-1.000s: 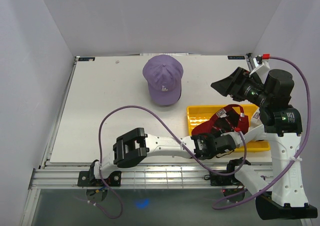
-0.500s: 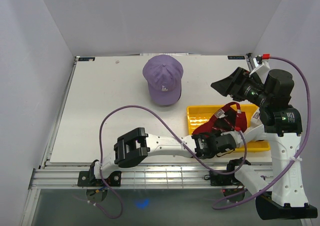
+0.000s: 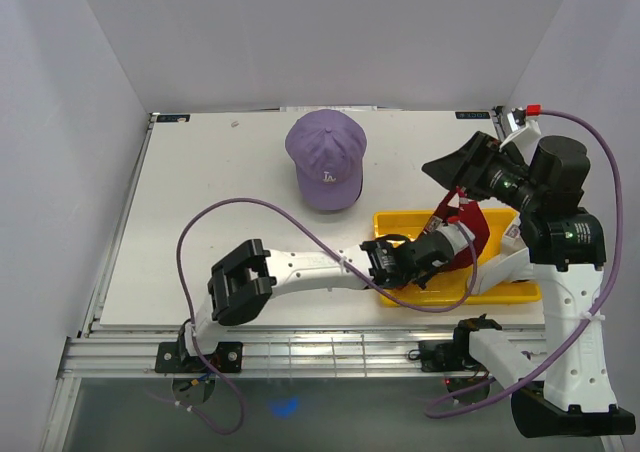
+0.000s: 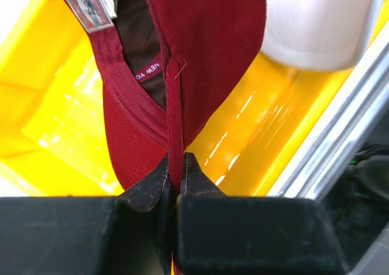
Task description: Stack the hats
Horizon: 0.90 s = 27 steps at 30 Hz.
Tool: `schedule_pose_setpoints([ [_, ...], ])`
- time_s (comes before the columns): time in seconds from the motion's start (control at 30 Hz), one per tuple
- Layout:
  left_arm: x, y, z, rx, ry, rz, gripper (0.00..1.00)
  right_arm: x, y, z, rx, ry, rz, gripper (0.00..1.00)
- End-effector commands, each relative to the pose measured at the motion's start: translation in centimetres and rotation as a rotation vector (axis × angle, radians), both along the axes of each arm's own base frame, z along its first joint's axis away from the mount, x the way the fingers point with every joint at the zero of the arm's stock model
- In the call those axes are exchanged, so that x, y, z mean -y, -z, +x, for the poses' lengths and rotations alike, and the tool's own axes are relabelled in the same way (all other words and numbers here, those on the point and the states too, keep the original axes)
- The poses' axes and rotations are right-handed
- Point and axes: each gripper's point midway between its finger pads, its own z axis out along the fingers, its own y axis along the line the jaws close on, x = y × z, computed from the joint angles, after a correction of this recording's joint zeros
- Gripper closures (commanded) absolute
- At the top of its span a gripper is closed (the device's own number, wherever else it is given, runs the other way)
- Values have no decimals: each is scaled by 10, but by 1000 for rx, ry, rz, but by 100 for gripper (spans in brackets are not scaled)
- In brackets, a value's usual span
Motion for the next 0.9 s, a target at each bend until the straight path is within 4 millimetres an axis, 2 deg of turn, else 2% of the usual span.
schedule_pose_setpoints([
  [0.0, 2, -88, 8, -81, -7, -282, 100, -2, -28, -1, 90, -17, 6, 25],
  [0.03, -2, -91, 14, -96, -15, -301, 100, -2, -29, -1, 91, -19, 8, 25],
  [0.27, -16, -116, 14, -217, 20, -435, 100, -2, -46, -1, 123, -16, 18, 24],
  [0.3, -20, -130, 20, -220, 4, -483, 100, -2, -50, 0, 129, -14, 21, 24],
  [0.4, -23, -149, 16, -281, 50, -563, 100, -3, -63, 1, 153, -16, 34, 25],
  [0.43, -30, -163, 25, -298, 31, -611, 100, -4, -67, 1, 159, -21, 38, 25],
  [0.57, -48, -197, 51, -362, 21, -735, 100, -6, -87, 4, 187, -31, 57, 24],
  [0.6, -56, -207, 69, -361, 3, -778, 100, -7, -92, 4, 194, -31, 63, 24],
  [0.67, -63, -222, 76, -417, 22, -843, 100, -9, -106, 4, 217, -41, 81, 24],
  [0.7, -72, -232, 92, -410, 13, -885, 100, -9, -110, 4, 223, -43, 85, 24],
  [0.73, -75, -238, 95, -428, 33, -909, 100, -10, -116, 5, 233, -43, 96, 24],
  [0.77, -78, -242, 100, -461, 25, -935, 100, -11, -118, 5, 234, -45, 103, 24],
  [0.8, -86, -253, 113, -445, 24, -977, 100, -11, -119, 6, 234, -46, 109, 24],
  [0.87, -93, -270, 124, -446, 32, -1021, 100, -15, -123, 7, 234, -64, 140, 24],
])
